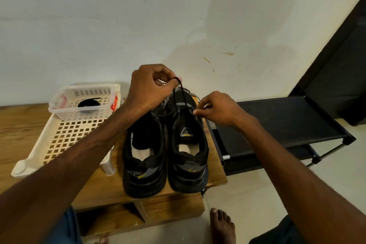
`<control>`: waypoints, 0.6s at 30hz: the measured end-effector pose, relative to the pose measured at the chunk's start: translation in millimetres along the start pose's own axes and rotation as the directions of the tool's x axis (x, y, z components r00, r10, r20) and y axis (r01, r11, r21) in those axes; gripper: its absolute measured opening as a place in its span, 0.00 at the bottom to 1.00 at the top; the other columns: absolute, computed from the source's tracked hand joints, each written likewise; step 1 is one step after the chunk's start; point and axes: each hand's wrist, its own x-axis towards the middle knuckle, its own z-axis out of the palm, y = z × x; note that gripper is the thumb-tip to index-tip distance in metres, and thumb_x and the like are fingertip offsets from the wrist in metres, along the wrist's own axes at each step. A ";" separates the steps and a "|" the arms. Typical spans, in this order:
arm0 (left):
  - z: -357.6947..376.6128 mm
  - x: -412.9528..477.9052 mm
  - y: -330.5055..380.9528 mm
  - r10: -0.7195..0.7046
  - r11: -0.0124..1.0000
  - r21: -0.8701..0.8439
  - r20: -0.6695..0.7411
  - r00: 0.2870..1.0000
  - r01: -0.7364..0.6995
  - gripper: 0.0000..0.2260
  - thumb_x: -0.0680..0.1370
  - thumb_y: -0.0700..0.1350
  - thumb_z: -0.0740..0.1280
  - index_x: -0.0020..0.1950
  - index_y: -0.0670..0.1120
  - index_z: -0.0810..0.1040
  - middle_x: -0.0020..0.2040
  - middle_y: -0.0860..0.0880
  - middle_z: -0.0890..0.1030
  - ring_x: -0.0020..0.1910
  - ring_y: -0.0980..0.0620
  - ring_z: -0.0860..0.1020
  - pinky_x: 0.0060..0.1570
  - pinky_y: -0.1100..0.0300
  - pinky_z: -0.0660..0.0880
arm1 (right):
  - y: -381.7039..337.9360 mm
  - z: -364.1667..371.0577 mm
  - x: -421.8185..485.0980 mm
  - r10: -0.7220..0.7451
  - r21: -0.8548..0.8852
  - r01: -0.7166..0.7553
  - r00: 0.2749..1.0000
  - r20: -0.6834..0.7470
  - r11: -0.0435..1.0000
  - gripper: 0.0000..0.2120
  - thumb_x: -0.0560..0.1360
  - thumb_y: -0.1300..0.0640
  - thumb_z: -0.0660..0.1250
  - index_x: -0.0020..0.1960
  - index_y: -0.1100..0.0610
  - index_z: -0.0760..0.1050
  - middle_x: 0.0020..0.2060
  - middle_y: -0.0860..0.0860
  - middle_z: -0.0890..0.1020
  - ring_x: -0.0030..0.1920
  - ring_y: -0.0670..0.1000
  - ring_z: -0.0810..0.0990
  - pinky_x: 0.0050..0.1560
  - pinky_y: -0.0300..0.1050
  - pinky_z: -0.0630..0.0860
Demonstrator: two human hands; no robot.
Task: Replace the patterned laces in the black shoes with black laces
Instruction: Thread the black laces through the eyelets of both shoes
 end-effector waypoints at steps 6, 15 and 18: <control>17.7 -9.7 -3.4 -0.047 0.998 -0.021 0.180 0.983 0.052 0.02 0.76 0.43 0.75 0.47 0.48 0.85 0.41 0.54 0.86 0.34 0.59 0.84 0.43 0.64 0.82 | -2.1 -11.9 2.1 -0.057 0.055 0.063 0.992 -0.111 0.996 0.08 0.78 0.47 0.72 0.46 0.49 0.86 0.45 0.46 0.86 0.48 0.46 0.83 0.55 0.53 0.81; 18.1 -4.0 -34.0 -0.142 0.928 0.370 0.243 0.960 0.043 0.03 0.73 0.48 0.78 0.45 0.53 0.86 0.41 0.55 0.85 0.40 0.59 0.82 0.50 0.55 0.82 | -16.8 -53.4 -26.0 0.173 0.982 0.123 0.974 -0.146 0.141 0.10 0.81 0.53 0.66 0.44 0.56 0.77 0.50 0.57 0.87 0.54 0.55 0.86 0.62 0.54 0.79; 17.3 -1.5 -31.4 -0.121 0.957 0.286 0.265 0.957 0.042 0.04 0.72 0.50 0.78 0.45 0.53 0.87 0.41 0.57 0.86 0.39 0.64 0.81 0.47 0.62 0.80 | -9.8 -42.2 -24.9 0.219 0.888 0.096 0.952 -0.213 0.449 0.11 0.79 0.52 0.72 0.49 0.60 0.84 0.42 0.56 0.88 0.42 0.53 0.87 0.50 0.49 0.84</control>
